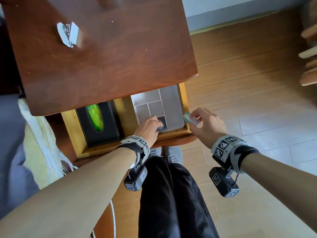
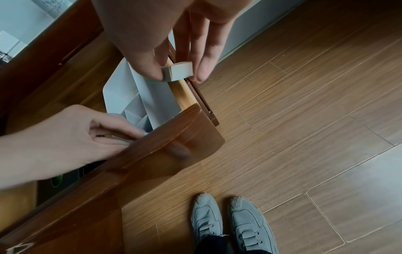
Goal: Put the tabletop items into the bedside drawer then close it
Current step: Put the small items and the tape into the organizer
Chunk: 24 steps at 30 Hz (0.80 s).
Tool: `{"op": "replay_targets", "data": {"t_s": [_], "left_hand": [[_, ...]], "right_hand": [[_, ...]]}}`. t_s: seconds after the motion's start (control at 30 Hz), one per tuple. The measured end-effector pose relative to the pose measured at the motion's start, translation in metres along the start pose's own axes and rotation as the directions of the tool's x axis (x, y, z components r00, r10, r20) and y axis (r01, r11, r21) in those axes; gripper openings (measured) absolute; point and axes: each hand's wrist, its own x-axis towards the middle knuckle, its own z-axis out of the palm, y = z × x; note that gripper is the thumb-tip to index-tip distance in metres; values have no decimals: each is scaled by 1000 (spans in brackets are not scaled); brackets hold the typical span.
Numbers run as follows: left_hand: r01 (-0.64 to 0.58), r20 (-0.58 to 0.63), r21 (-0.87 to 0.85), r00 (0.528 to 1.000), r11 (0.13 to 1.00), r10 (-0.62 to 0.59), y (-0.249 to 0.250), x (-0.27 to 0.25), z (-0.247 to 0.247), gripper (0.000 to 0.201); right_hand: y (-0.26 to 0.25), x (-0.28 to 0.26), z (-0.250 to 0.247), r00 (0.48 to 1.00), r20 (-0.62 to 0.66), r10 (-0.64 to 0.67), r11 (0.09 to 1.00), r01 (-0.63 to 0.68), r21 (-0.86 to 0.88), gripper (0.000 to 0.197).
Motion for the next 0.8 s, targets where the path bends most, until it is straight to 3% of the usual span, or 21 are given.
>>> {"op": "replay_targets", "data": {"t_s": [0.23,0.5,0.6,0.8], "left_hand": [[66,136,-35,989,997,-61,2,-7,-7,40],[138,28,-163,990,977,-136,-16,-34,-30,34],[193,2,-204,980,960,-197,-32,-42,-34,32],[231,0,-222,972,947,-237,-64,-61,-36,32]], "right_hand": [[1,-7,2,1000,10,-1,999,0,44,17],[-42,-2,14,998,52,-44,996,40,79,17],[-60,9,27,994,91,-52,999,52,4,20],[-87,31,60,977,207,50,987,-17,-159,26]]}}
